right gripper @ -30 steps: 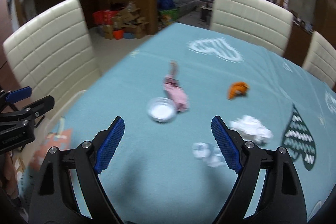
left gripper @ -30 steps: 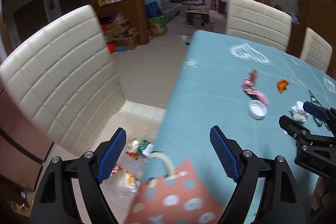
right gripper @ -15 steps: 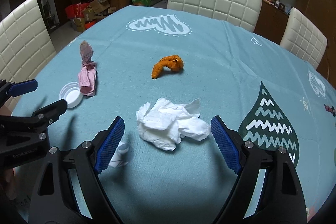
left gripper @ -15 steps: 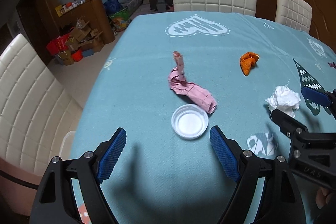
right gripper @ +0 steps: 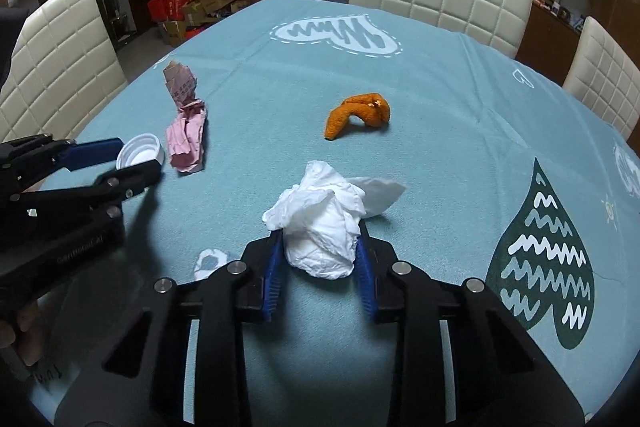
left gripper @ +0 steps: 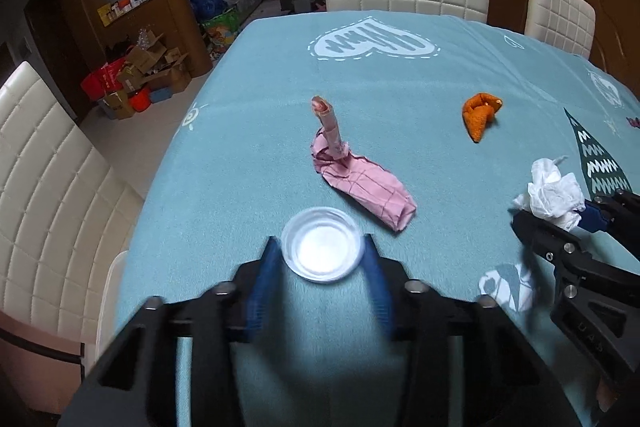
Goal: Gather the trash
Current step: 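Grasp the white plastic lid with left tool while right grasps the white tissue, then carry the lid and tissue over the bin with both tools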
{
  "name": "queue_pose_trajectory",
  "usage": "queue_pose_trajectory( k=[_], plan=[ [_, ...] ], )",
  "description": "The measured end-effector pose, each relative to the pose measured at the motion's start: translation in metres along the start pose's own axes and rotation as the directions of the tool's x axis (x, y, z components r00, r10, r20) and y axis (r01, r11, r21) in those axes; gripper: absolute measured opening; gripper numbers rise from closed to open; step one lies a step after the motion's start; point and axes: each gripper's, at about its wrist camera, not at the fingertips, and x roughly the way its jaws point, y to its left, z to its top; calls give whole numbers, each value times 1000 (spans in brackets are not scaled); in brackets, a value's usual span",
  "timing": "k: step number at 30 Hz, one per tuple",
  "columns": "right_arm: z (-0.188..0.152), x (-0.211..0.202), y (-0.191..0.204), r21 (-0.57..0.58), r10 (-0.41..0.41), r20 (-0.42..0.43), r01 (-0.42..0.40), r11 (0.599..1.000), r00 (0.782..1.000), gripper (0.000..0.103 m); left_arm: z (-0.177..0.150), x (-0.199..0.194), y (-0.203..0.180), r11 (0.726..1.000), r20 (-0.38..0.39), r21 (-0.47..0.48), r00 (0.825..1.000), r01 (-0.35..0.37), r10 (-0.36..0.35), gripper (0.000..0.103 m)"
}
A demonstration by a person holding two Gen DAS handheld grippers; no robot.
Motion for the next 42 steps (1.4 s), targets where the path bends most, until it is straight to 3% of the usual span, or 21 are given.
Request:
queue_pose_trajectory(
  k=[12,27,35,42],
  plan=[
    [-3,-38,43,-73,24,24,-22,997,999,32,-24,-47,23,999,73,-18,997,-27,28,39],
    [8,-57,141,-216,84,49,-72,974,995,32,-64,-84,101,986,115,-132,986,-105,121,39],
    [15,-53,196,-285,137,37,-121,951,990,32,-85,-95,148,967,115,-198,976,-161,186,39],
    [22,-55,234,-340,177,36,-155,928,984,33,-100,-102,188,939,102,-236,955,-250,280,39]
  ],
)
